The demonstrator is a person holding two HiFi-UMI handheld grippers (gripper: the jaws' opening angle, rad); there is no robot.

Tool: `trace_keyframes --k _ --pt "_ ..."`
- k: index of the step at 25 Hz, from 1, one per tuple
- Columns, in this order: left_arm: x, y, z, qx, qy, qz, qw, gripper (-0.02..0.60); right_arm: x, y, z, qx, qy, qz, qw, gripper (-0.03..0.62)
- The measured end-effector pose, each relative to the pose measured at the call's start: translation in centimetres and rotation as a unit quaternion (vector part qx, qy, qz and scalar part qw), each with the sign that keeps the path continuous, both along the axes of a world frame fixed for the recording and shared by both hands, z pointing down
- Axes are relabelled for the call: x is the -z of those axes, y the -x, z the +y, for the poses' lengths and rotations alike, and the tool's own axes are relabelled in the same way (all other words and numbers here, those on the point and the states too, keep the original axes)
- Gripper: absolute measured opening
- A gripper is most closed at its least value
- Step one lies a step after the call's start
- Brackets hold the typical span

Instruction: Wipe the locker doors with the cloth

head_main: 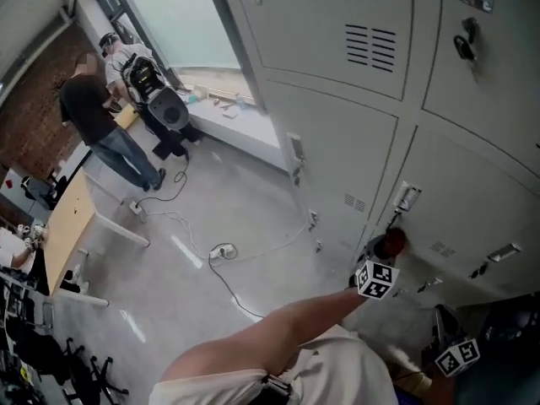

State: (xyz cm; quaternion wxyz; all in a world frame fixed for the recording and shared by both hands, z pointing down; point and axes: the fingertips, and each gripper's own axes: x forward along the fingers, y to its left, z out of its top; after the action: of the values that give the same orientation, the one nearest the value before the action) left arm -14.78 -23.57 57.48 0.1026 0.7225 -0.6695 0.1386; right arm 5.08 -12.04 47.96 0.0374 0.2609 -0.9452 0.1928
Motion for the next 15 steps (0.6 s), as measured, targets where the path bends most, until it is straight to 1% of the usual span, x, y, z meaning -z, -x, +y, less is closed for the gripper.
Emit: trace_keyframes --k 2,3,4,6,8,9,10,12,15 --pt "0.5 0.8 -1.6 0.001 -0.016 -0.017 0.9997 0.070 -0.7 1.1 -2.1 0.017 -0.009 -0.006 1.000 0.018" --pt "0.7 0.0 -2.1 -0.005 -0.019 -0.019 0.9996 0.069 -1.0 0.7 -2.6 0.016 -0.011 -0.002 1.000 0.018" --pt "0.6 -2.2 -2.0 -0.022 -0.015 -0.013 0.9996 0.069 -1.1 -0.6 -2.2 0.007 -0.007 0.005 1.000 0.018" --pt "0.0 -8.4 -1.3 -0.079 -0.004 -0.006 0.9969 0.069 -1.1 -3.7 -0.6 -0.011 0.002 0.018 1.000 0.018" --pt "-0.2 -13.8 -1.3 -0.149 0.000 -0.019 0.9887 0.069 -1.3 -5.6 -0.1 -0.016 0.004 0.022 1.000 0.018" --pt "-0.2 -16.1 -1.3 -0.178 0.002 -0.027 0.9837 0.070 -1.3 -6.2 0.0 -0.018 0.005 0.022 1.000 0.018" --pt "0.0 -17.8 -1.4 -0.196 0.004 -0.033 0.9800 0.071 -1.2 -6.8 0.1 -0.022 0.005 0.023 0.999 0.018" --pt "1.0 -19.6 -1.4 -0.208 0.004 -0.033 0.9775 0.071 -0.9 -7.7 0.0 -0.029 0.003 0.019 0.999 0.018" --pt "4.5 -20.2 -1.4 -0.211 -0.035 -0.012 0.9767 0.071 -0.5 -8.5 -0.6 -0.038 -0.001 0.014 0.999 0.018"
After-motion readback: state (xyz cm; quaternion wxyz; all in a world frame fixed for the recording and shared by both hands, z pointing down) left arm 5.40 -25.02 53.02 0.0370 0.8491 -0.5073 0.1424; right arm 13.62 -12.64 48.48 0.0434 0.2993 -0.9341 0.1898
